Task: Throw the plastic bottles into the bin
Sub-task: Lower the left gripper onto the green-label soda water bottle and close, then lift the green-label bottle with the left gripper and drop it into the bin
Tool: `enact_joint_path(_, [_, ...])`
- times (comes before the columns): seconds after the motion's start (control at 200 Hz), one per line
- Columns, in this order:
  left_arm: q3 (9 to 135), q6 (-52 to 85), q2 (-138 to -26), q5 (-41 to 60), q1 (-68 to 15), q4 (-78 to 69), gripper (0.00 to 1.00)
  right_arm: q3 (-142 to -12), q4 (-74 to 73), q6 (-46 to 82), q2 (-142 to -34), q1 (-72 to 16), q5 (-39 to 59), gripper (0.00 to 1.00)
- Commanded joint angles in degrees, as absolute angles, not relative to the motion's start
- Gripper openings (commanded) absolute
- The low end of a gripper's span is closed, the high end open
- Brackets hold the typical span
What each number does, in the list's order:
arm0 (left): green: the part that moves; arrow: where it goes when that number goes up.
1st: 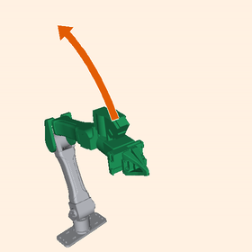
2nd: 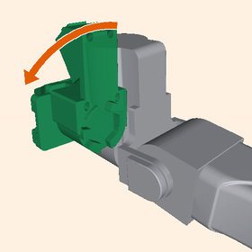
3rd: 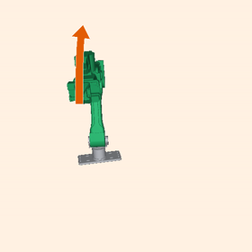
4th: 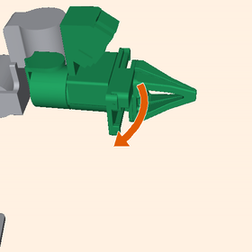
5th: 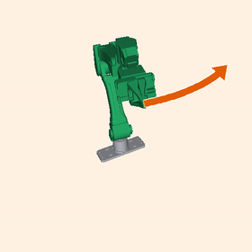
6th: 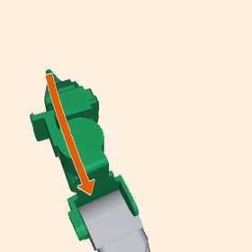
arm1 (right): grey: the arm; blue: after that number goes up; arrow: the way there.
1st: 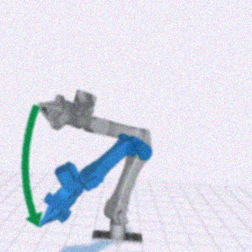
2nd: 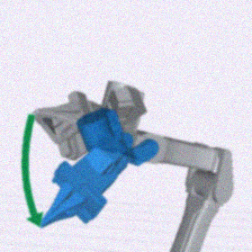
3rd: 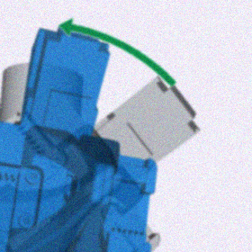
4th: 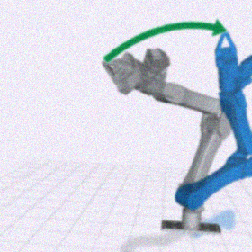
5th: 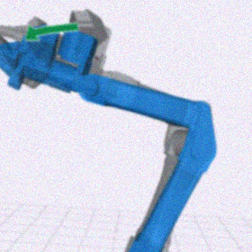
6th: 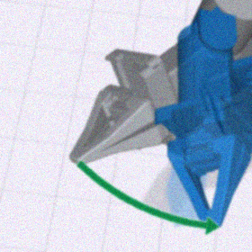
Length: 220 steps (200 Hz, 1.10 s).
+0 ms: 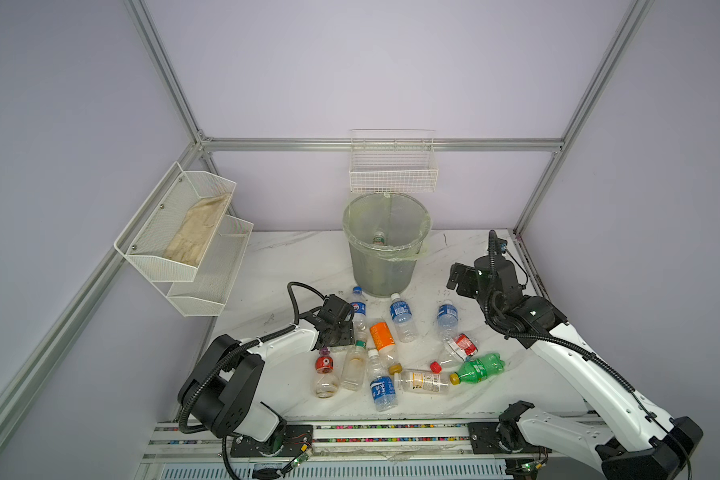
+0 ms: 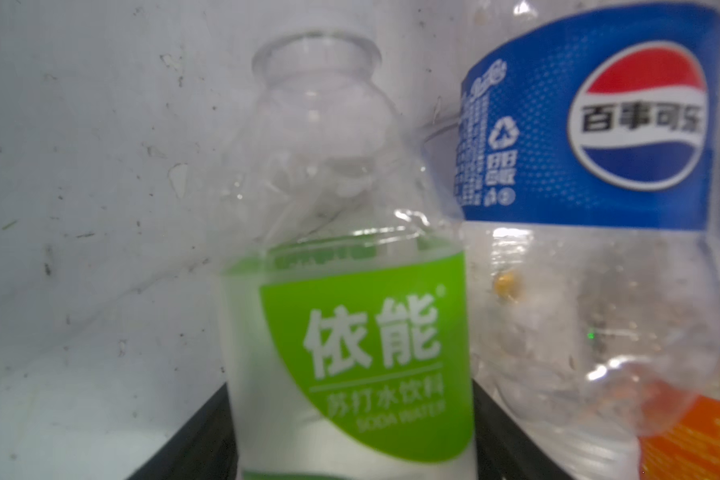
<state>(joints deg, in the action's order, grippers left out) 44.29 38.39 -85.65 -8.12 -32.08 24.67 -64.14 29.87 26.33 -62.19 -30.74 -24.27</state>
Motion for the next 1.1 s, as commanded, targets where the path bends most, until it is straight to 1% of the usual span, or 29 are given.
enact_joint_path(0.0, [47.7, 38.8, -86.2, -8.2, -32.3, 23.1, 0.71, -63.5, 31.1, 27.1, -61.3, -30.4, -24.3, 0.97])
enact_joint_path(0.155, [48.2, 38.8, -85.8, -8.4, -32.3, 23.5, 0.57, -63.1, 31.1, 27.2, -61.1, -30.3, -24.3, 0.97])
enact_joint_path(0.35, [50.9, 37.7, -81.6, -9.2, -32.3, 26.8, 0.46, -62.7, 31.1, 27.2, -60.7, -30.3, -24.2, 0.97])
enact_joint_path(0.37, [51.2, 37.5, -79.2, -9.4, -32.3, 27.1, 0.45, -62.6, 31.1, 27.2, -60.7, -30.3, -24.2, 0.97])
enact_joint_path(0.525, [52.9, 36.0, -71.1, -10.3, -32.3, 28.0, 0.39, -62.6, 31.0, 27.6, -60.6, -30.3, -23.9, 0.97])
enact_joint_path(0.69, [54.3, 34.0, -61.3, -14.5, -32.3, 29.4, 0.33, -62.5, 31.0, 27.8, -60.3, -30.2, -23.6, 0.97])
enact_joint_path(0.945, [56.1, 30.3, -46.4, -20.9, -32.3, 29.5, 0.32, -62.3, 31.0, 28.1, -59.7, -30.1, -23.1, 0.97])
enact_joint_path(1.095, [54.7, 27.8, -37.1, -22.7, -32.3, 25.5, 0.32, -62.3, 31.0, 28.3, -59.5, -30.1, -22.8, 0.97])
